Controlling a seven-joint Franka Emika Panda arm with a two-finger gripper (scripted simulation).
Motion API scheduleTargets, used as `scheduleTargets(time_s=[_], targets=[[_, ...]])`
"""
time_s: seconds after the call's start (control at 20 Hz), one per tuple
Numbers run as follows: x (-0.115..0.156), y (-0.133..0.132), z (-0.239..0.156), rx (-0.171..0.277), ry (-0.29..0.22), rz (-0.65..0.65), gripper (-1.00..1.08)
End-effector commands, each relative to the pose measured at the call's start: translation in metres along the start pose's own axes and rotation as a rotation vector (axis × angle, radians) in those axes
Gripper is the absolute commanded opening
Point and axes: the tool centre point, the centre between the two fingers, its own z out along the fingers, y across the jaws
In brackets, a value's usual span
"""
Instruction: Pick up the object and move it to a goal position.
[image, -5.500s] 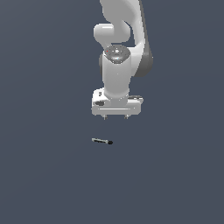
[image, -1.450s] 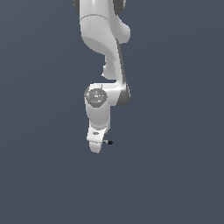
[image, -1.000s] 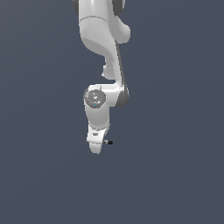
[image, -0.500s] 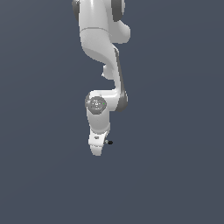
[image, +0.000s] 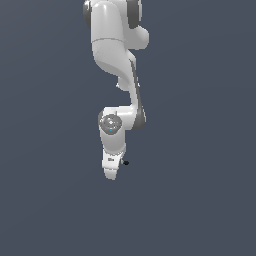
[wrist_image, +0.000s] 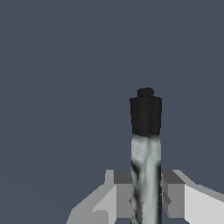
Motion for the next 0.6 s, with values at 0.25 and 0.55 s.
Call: scheduleTargets(time_s=[0.25,0.55], targets=[[0.0,0.0,0.0,-0.001,0.0,0.0,-1.0],[0.011,-0.002,-0.004,-0.001,0.0,0.0,-1.0]])
